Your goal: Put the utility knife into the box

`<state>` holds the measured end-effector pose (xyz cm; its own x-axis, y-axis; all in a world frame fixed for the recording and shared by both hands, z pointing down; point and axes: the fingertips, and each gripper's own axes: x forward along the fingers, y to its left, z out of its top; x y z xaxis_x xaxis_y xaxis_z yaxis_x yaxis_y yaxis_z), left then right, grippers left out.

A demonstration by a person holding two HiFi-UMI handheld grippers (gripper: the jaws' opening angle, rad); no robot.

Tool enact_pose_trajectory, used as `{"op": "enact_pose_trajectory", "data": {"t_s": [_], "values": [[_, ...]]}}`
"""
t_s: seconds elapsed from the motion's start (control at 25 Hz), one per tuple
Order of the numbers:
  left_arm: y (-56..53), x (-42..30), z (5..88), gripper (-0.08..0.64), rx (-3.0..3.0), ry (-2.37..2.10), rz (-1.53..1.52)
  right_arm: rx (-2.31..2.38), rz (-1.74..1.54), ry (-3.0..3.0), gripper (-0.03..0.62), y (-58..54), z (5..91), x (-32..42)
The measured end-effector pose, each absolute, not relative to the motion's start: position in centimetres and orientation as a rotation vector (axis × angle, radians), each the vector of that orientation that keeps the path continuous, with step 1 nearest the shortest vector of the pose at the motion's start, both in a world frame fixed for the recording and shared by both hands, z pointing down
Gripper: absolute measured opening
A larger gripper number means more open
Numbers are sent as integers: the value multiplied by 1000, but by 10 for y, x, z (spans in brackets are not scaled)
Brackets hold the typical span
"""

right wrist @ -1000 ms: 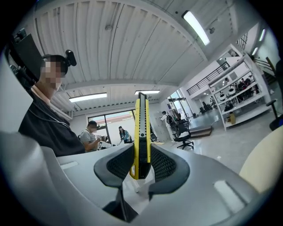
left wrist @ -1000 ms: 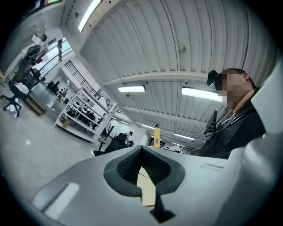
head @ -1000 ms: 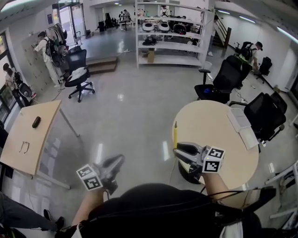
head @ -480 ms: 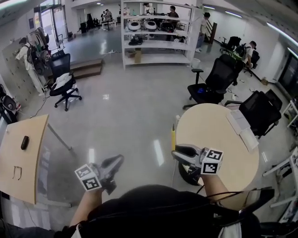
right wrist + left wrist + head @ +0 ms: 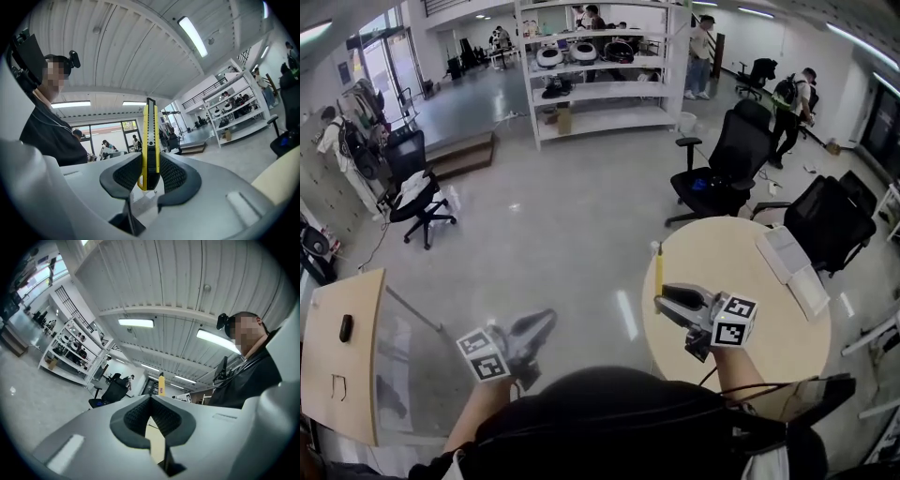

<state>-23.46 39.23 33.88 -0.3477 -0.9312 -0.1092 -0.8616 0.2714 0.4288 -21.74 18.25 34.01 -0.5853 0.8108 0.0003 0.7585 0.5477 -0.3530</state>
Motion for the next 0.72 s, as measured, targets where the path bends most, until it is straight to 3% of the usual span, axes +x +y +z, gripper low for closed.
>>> {"op": "enact_pose_trajectory", "data": {"t_s": [0.36, 0.72], "values": [[275, -310, 331, -2, 1746, -2281, -555, -1253, 454, -2737, 132, 61, 343, -283], [122, -351, 356, -2, 2029, -1916, -507, -805, 574, -2876, 132, -67, 381, -256]]}}
